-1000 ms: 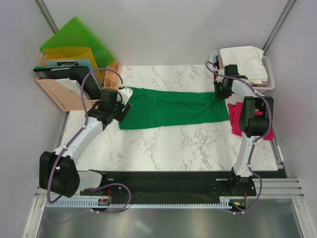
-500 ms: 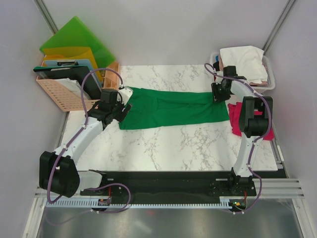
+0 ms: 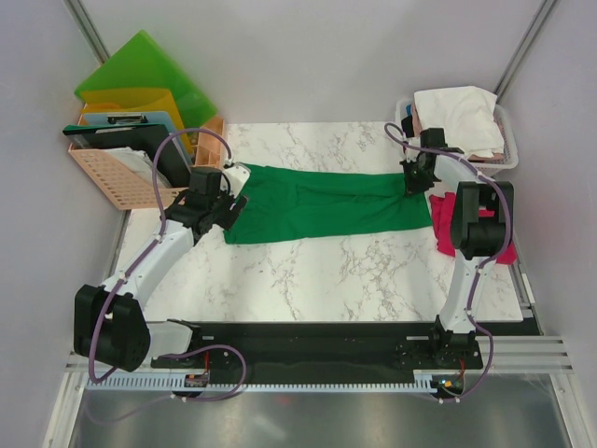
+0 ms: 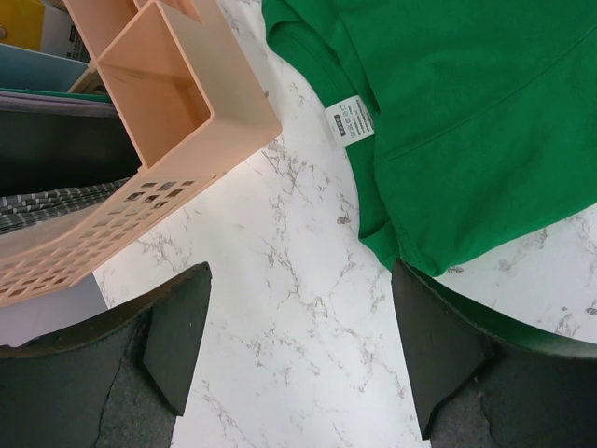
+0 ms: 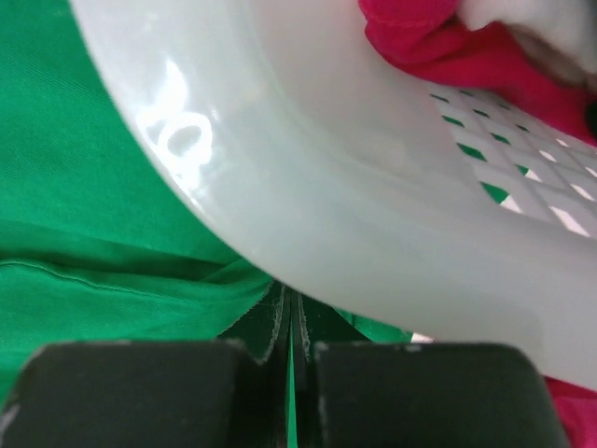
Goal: Fold and stack the t-shirts
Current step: Fold the other side of the tshirt into a rectangle
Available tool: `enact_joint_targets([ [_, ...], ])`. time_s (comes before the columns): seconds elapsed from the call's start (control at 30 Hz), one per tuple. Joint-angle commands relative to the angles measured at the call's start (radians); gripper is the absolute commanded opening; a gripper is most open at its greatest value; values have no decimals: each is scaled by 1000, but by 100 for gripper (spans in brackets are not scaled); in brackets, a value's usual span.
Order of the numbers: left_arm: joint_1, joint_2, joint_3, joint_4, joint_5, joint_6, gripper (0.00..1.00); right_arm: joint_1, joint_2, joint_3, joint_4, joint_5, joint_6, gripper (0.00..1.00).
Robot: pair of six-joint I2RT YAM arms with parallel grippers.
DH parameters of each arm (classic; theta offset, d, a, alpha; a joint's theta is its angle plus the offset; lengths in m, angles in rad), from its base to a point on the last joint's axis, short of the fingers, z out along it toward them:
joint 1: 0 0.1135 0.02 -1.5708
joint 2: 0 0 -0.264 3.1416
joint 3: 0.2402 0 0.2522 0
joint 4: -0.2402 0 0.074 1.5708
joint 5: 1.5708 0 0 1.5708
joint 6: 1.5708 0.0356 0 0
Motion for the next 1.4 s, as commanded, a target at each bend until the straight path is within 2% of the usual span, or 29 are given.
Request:
enact_joint_targets([
  [0.0,1,-3,-2,33,3,16,85,0,-24,-40,12,-11,-15,0],
  [0.3,1,-1,-10,38,1,19,85,-2,-202,-178,24,-10,-21,0],
  [0.57,1,-1,-22,42,13,16,85,-3,-236,-205,27,78,-1,0],
  [0.63,1,-3,-29,48,15,17,85,-2,-228,-202,37,73,-7,13],
  [0.67,3,-1,-29,50,17,16,85,-3,-224,-198,40,62,-6,42],
  [0.7,1,0,-32,50,17,14,85,-3,-215,-197,47,52,-6,53],
  [0.73,1,0,-32,50,18,14,85,-3,-205,-188,61,52,0,58],
  [0.77,1,-1,-30,51,18,13,85,-3,-196,-179,69,49,13,59],
  [1.0,3,-24,-41,50,3,27,85,-2,-61,-48,61,56,46,57],
  [1.2,3,-29,-44,50,-8,34,85,0,-15,-48,72,64,46,52],
  [1.27,1,-29,-42,51,-3,31,85,-2,-10,-53,75,64,45,44],
  [1.33,1,-27,-44,51,1,28,85,-2,-13,-63,83,62,45,31],
  [1.37,3,-26,-44,50,1,28,85,-2,-20,-67,86,62,43,28],
])
